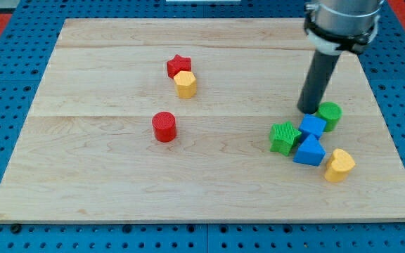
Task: Push a group of blocks towards the bottom center of the board
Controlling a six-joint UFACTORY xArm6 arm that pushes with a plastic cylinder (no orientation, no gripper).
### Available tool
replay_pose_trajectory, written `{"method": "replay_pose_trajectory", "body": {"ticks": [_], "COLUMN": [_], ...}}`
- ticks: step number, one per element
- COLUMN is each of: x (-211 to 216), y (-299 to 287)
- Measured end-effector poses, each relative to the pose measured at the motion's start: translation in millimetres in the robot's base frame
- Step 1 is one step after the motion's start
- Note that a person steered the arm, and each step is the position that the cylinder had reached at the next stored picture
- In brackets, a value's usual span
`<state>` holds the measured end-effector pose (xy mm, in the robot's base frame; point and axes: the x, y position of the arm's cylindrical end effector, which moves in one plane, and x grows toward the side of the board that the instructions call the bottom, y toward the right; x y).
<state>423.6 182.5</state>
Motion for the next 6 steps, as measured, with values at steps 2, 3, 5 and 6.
{"method": "replay_pose_trajectory", "body": {"ticks": [2, 3, 5, 6], "x": [-11, -3, 44, 50], "y": [56, 55, 6, 4]}}
